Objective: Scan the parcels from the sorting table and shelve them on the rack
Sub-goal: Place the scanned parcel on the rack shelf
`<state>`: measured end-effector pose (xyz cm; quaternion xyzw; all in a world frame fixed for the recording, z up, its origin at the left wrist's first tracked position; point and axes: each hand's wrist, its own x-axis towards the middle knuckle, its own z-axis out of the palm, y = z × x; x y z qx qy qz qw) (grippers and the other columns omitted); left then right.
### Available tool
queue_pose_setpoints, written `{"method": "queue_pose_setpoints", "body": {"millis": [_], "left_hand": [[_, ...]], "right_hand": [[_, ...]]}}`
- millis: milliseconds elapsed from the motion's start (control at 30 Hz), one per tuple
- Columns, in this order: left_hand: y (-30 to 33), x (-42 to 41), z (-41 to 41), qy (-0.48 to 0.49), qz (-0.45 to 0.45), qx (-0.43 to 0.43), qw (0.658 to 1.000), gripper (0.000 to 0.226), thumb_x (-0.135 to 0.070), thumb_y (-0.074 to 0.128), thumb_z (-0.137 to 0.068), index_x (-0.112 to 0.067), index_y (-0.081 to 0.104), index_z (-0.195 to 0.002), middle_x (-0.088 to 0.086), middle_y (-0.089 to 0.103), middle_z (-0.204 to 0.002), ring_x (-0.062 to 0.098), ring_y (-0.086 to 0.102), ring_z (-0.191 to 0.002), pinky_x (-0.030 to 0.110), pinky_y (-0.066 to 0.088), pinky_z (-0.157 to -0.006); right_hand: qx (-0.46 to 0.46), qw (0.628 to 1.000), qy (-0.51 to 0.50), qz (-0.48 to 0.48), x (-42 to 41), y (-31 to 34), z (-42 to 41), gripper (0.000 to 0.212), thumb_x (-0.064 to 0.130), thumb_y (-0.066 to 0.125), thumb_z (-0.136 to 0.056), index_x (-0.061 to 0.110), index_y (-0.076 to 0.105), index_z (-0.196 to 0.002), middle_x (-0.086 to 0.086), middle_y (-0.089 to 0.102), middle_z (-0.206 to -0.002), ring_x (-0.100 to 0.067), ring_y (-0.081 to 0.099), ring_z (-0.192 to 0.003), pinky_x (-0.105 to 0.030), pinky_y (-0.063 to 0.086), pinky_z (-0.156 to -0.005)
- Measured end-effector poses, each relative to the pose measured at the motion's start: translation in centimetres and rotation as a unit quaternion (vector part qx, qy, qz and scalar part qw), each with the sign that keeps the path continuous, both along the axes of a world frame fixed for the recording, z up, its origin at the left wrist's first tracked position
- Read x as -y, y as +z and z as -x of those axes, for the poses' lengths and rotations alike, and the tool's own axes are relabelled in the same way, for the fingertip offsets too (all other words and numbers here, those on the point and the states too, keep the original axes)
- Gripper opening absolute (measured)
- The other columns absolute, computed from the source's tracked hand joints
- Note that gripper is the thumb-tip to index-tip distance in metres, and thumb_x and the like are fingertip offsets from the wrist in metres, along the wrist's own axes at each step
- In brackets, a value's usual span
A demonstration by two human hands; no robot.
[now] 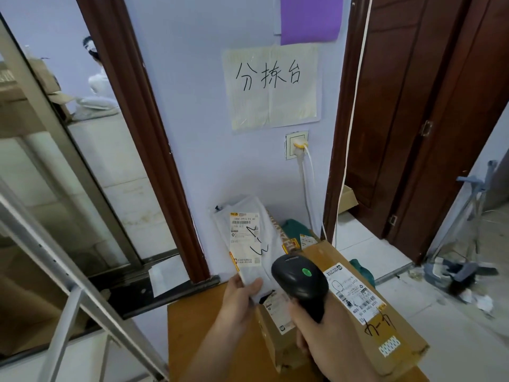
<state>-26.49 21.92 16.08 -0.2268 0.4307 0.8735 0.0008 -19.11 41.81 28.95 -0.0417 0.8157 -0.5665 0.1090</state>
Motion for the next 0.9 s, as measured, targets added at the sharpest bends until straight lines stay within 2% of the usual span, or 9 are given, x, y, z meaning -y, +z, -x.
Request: {"method": "queue_pose_setpoints", "body": {"millis": [133,233,300,400,467,533,600,700,900], "left_hand": [[-1.0,-0.8,-1.6,-0.016,0.056,-0.034,0.998,0.073,0.004,0.084,-0.076,0.000,0.052,-0.141,0.025,0.071,-0.130,0.045,0.071,-0.116,0.047,0.062,-0.082],[-0.5,-1.4,-2.5,-0.028,0.084,-0.045,0.995,0.079,0.004,0.085,-0.072,-0.002,0.051,-0.144,0.032,0.067,-0.131,0.055,0.067,-0.108,0.052,0.059,-0.077],[-0.3,-1.5,-3.1,-0.030,0.102,-0.057,0.993,0.073,0.012,0.077,-0.080,-0.004,0.050,-0.145,0.036,0.067,-0.121,0.046,0.068,-0.085,0.042,0.059,-0.061],[0.2,-2.0,-4.2,-0.035,0.134,-0.042,0.989,0.061,0.023,0.061,-0.087,-0.006,0.049,-0.140,0.019,0.070,-0.092,0.023,0.067,-0.060,0.030,0.053,-0.050],[0.4,-2.3,-4.9,-0.047,0.163,-0.039,0.985,0.062,0.024,0.057,-0.085,-0.006,0.048,-0.139,0.012,0.072,-0.082,0.019,0.068,-0.061,0.029,0.051,-0.052],[0.5,-2.5,-5.6,-0.052,0.184,-0.026,0.981,0.063,0.025,0.054,-0.084,-0.007,0.048,-0.139,0.007,0.069,-0.071,0.017,0.066,-0.059,0.027,0.050,-0.052],[0.7,-2.4,-6.0,-0.051,0.195,-0.012,0.979,0.063,0.023,0.055,-0.085,-0.010,0.049,-0.138,0.003,0.067,-0.071,0.015,0.065,-0.060,0.027,0.050,-0.052],[1.0,-2.8,-7.0,-0.055,0.195,-0.014,0.979,0.060,0.021,0.056,-0.089,-0.019,0.051,-0.133,0.003,0.068,-0.070,0.016,0.066,-0.060,0.030,0.051,-0.054],[1.3,-3.5,-8.5,-0.048,0.203,0.002,0.978,0.062,0.025,0.049,-0.086,-0.019,0.049,-0.129,0.004,0.063,-0.058,0.016,0.059,-0.049,0.030,0.048,-0.048]], "right_hand": [[-0.043,0.999,0.005,0.025,0.7,0.7,-0.1,0.013,0.027,0.064,-0.094,0.017,0.061,-0.085,-0.007,0.063,-0.053,-0.015,0.062,-0.045,-0.034,0.056,-0.055],[-0.063,0.997,0.027,0.031,1.4,1.2,-0.3,0.010,0.021,0.062,-0.095,0.020,0.061,-0.085,-0.013,0.064,-0.056,-0.013,0.060,-0.044,-0.029,0.052,-0.050],[-0.073,0.996,0.040,0.028,1.9,1.2,-0.4,0.011,0.020,0.061,-0.095,0.020,0.061,-0.084,-0.010,0.063,-0.055,-0.010,0.059,-0.043,-0.025,0.051,-0.049],[-0.090,0.994,0.045,0.034,2.6,1.3,-0.7,0.008,0.020,0.061,-0.094,0.019,0.062,-0.087,-0.010,0.063,-0.054,-0.007,0.058,-0.043,-0.022,0.046,-0.048],[-0.103,0.993,0.040,0.037,2.9,1.2,-1.0,0.011,0.020,0.061,-0.094,0.015,0.064,-0.084,-0.007,0.061,-0.051,-0.007,0.058,-0.042,-0.020,0.043,-0.048],[-0.108,0.992,0.033,0.049,3.1,0.8,-1.4,0.016,0.021,0.062,-0.093,0.014,0.065,-0.079,-0.006,0.061,-0.048,-0.009,0.057,-0.041,-0.024,0.045,-0.051],[-0.102,0.992,0.034,0.071,3.2,0.5,-1.9,0.012,0.022,0.063,-0.093,0.017,0.066,-0.083,-0.006,0.060,-0.048,-0.010,0.057,-0.042,-0.027,0.046,-0.054],[-0.094,0.991,0.033,0.091,3.1,0.3,-2.4,0.009,0.025,0.064,-0.093,0.020,0.064,-0.084,-0.006,0.060,-0.049,-0.009,0.057,-0.043,-0.029,0.047,-0.055],[-0.085,0.991,0.038,0.098,3.1,0.1,-3.9,0.011,0.028,0.063,-0.093,0.021,0.063,-0.085,-0.007,0.059,-0.050,-0.012,0.057,-0.044,-0.030,0.046,-0.055]]}}
